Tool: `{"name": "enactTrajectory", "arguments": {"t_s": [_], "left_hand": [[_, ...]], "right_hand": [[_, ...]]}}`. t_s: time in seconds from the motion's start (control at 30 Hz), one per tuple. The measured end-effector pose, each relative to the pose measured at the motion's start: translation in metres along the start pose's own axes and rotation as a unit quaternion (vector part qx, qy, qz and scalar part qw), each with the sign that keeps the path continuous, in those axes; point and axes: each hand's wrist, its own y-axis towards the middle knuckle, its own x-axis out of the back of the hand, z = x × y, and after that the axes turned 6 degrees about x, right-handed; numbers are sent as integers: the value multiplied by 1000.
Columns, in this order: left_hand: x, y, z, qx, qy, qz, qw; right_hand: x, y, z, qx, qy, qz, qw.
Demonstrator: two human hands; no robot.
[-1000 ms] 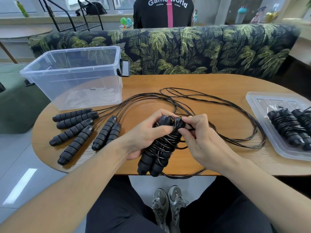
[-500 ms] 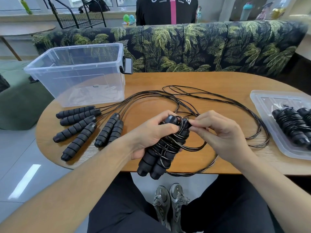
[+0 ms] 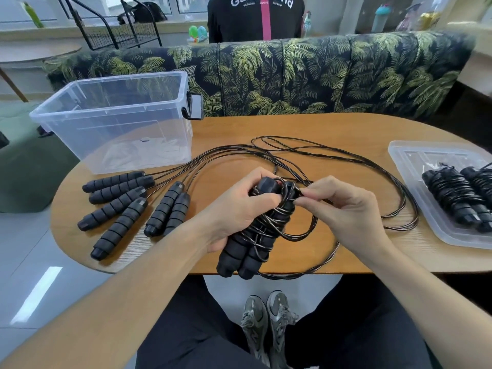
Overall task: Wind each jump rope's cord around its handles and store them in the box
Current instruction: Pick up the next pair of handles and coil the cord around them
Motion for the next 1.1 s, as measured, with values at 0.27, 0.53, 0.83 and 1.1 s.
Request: {"name": "enactTrajectory", "arguments": {"t_s": [0.27, 0.53, 0.83, 1.1], "left_hand": [[-5, -3, -3, 24, 2, 23, 999], [-15, 5, 1, -68, 129, -88, 985], [-19, 9, 4, -121, 282, -109, 946], [-24, 6, 7, -102, 386, -174, 900]], "right_hand": [[-2, 4, -1, 47, -74, -17, 996], [-16, -6, 1, 44, -230, -15, 972], [-6, -7, 7, -5, -189, -1, 982], [-13, -8, 9, 0, -220, 0, 976]]}}
